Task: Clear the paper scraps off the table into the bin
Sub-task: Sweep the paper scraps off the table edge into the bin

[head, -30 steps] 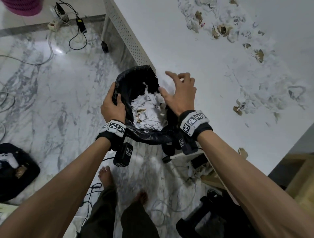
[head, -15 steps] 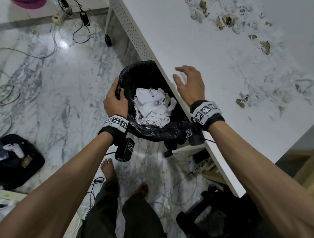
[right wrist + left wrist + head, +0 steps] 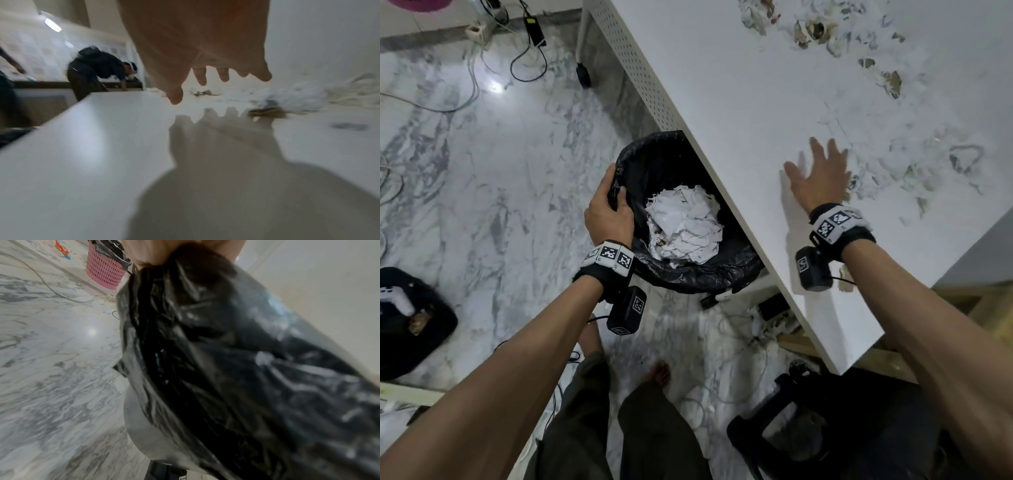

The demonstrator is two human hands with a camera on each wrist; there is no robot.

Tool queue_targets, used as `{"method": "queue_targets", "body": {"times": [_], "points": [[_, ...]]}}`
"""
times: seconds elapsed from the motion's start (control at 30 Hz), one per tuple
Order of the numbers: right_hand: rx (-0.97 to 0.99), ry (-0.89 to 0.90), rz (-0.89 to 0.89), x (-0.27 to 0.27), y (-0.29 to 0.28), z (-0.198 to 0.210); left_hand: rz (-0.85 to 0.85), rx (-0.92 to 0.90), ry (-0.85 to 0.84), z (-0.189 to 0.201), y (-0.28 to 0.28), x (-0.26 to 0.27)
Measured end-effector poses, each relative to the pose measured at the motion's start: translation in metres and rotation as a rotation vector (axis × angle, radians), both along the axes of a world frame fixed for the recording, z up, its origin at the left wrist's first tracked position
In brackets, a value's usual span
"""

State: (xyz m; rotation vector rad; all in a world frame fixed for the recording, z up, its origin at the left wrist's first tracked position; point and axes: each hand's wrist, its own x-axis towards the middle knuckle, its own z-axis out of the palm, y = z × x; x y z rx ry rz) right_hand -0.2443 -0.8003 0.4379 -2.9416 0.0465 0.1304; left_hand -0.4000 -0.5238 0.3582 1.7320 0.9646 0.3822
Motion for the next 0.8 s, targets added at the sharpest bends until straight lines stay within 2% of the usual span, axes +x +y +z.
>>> {"method": "queue_targets", "body": {"times": [0.07, 0.13, 0.2, 0.57, 0.73, 0.8], "points": [[-0.061, 0.074, -0.108, 0.009, -0.030, 0.000, 0.000, 0.000, 0.003, 0.000, -0.002, -0.001], [0.026, 0.173, -0.211, 0.014, -0.044, -0.003, 0.002, 0.004, 0.006, 0.000, -0.002, 0.000], [0.107, 0.237, -0.222, 0.018, -0.042, -0.008, 0.000, 0.004, 0.006, 0.000, -0.001, 0.000], [0.054, 0.223, 0.243, 0.010, 0.077, -0.029, -0.030, 0.048, 0.025, 0.003, 0.017, 0.015], [0.059, 0.256, 0.417, -0.016, 0.127, -0.022, 0.003, 0.066, 0.013, 0.004, 0.034, 0.029], [0.080, 0.181, 0.497, -0.028, 0.137, -0.016, -0.002, 0.060, 0.000, 0.004, 0.039, 0.034]]}}
